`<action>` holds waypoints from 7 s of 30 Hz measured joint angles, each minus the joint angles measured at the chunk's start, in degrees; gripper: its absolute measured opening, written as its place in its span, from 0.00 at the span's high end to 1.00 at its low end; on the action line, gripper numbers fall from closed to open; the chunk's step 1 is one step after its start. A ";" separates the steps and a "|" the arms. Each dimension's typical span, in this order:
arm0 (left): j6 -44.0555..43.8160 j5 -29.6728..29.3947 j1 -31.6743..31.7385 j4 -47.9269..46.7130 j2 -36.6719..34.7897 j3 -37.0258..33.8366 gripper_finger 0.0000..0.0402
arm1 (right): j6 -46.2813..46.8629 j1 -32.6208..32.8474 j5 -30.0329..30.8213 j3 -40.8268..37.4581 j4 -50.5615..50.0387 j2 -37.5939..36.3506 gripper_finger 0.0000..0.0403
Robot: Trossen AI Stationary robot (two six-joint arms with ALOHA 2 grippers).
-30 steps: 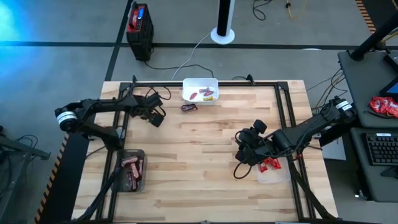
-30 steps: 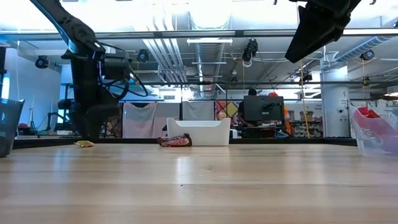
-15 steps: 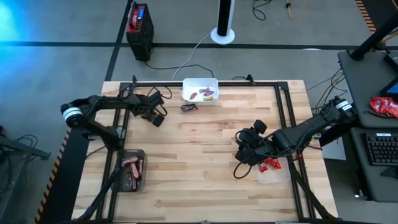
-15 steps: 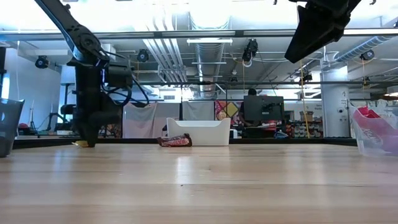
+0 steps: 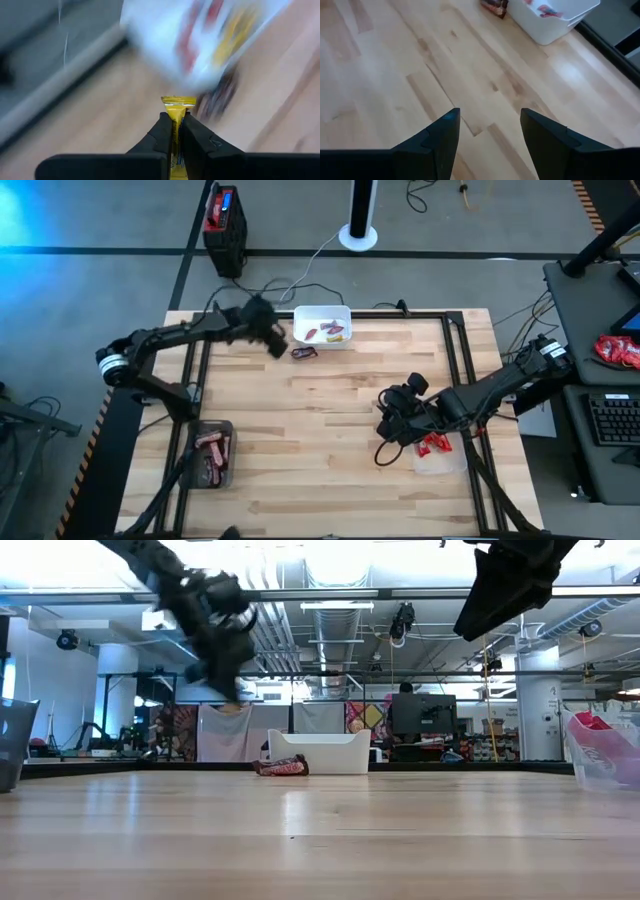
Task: Sort candy by brand, put in halloween buckets
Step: Put the yellow candy into the white bin, then put the brown chocolate bar into the black bin, then return to Home Position
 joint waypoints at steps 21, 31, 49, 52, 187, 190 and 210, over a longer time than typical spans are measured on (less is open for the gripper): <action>11.81 3.15 -0.56 7.35 25.98 27.05 0.64 | 1.17 -0.23 0.87 -0.09 0.13 0.00 0.50; 20.55 2.93 -10.46 -6.34 10.95 16.17 0.52 | 1.99 -0.23 0.89 -1.58 0.17 0.00 0.50; 12.96 -8.25 -17.10 33.62 4.58 -14.74 0.53 | 0.02 -0.23 1.07 -1.92 2.82 0.00 0.50; 12.98 -9.56 -16.55 33.14 8.78 -13.89 0.54 | 0.01 -0.25 1.07 -1.92 2.91 0.00 0.50; 24.58 -25.70 -50.42 36.61 -79.09 -46.79 0.63 | -58.80 -16.61 -47.66 -48.91 49.37 -72.71 0.50; 24.39 -26.97 -50.39 37.82 -79.95 -48.73 0.63 | -59.12 -16.65 -48.47 -53.23 57.46 -72.68 0.50; 22.27 -28.59 -50.38 34.31 -79.17 -49.88 0.63 | -59.39 -16.76 -48.40 -58.80 65.25 -71.55 0.50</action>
